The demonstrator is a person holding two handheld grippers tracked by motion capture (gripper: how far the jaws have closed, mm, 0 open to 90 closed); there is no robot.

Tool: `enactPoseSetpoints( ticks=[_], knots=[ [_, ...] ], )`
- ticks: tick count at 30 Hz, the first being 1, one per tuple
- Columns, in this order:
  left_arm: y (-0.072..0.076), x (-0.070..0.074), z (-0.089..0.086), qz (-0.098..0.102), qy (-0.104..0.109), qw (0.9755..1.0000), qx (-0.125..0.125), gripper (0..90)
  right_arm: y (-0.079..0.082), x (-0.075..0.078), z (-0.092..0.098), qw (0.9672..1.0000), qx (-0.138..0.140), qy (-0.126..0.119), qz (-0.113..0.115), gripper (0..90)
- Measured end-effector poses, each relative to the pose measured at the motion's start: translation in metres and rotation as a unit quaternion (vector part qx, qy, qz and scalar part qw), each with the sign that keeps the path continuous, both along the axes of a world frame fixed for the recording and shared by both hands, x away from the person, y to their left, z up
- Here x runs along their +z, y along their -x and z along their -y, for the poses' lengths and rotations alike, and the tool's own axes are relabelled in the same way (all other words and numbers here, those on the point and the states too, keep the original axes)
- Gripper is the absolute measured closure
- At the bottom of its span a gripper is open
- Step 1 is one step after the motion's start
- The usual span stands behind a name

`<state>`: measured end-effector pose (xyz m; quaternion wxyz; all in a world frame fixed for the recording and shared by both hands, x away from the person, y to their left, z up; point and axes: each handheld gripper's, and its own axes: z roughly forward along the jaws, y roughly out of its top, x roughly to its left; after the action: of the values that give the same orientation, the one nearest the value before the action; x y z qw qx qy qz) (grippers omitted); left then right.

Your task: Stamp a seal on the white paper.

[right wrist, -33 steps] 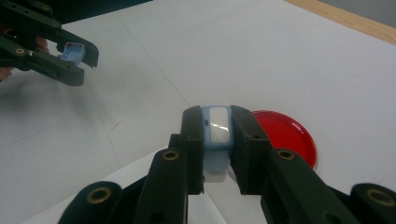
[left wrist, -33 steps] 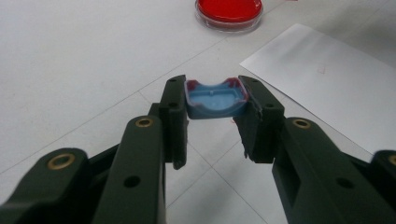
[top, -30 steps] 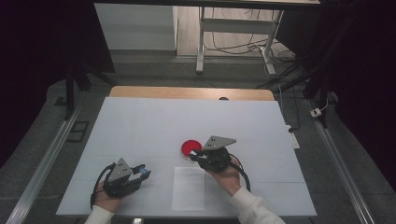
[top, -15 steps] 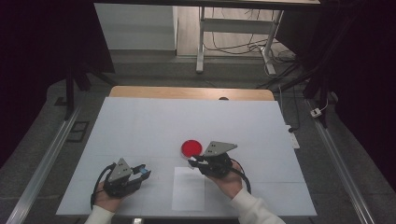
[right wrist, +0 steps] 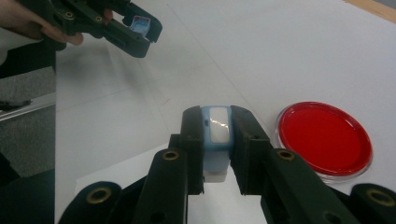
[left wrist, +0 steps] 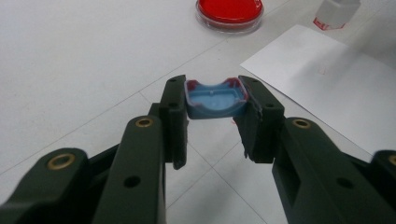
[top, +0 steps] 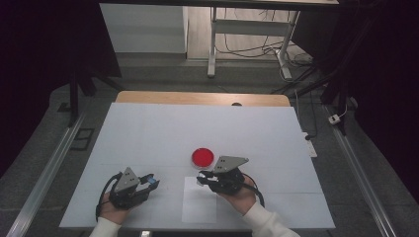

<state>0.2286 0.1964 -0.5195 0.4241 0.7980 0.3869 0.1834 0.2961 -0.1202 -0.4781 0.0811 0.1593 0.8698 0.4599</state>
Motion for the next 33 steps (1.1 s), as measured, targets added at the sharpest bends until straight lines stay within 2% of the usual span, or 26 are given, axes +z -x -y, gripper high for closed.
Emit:
enactPoseSetpoints(
  ticks=[22, 33],
  knots=[
    [0.000, 0.000, 0.001, 0.000, 0.000, 1.0000, -0.002, 64.6, 0.007, -0.017, -0.004, 0.9993, 0.018, 0.030, -0.014, 75.0],
    [0.000, 0.000, 0.001, 0.000, -0.001, 1.0000, -0.001, 64.6, 0.008, -0.023, -0.006, 0.9985, 0.019, 0.051, -0.012, 75.0]
  ],
)
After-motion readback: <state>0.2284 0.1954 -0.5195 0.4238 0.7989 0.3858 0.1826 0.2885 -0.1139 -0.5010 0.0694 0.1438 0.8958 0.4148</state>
